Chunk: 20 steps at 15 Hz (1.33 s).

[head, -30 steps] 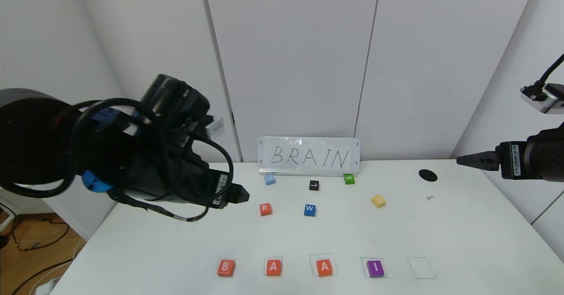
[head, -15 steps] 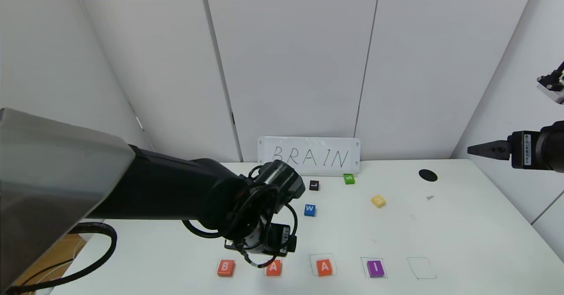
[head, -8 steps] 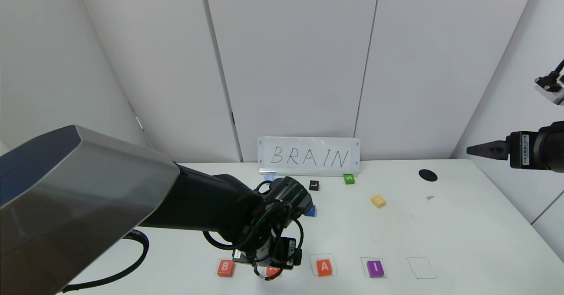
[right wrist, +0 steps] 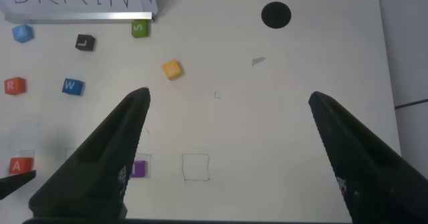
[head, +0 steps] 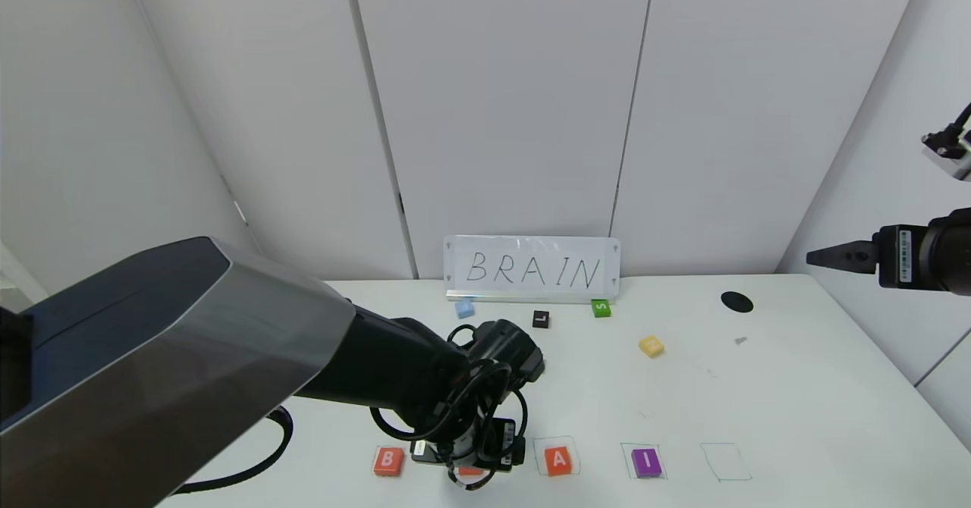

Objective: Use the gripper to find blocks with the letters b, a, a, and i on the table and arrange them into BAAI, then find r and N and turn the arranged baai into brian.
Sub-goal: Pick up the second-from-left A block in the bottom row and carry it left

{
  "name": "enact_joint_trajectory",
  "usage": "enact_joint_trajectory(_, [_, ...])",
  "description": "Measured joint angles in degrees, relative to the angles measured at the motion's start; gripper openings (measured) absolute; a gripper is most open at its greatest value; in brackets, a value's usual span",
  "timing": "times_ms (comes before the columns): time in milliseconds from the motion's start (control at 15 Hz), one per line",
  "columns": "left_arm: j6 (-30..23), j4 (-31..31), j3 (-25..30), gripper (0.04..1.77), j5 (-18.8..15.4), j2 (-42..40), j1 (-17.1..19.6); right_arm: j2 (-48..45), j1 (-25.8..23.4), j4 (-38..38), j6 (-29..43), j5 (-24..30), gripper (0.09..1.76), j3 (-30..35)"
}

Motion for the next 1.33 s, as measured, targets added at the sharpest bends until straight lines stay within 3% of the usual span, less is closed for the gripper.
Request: enact_joint_trajectory(1333, [-0.17, -1.58, -0.17, 1.72, -1.38, 4.06, 1.63, 2.19, -0.34, -0.17, 0.0, -0.22, 1.71, -0.2])
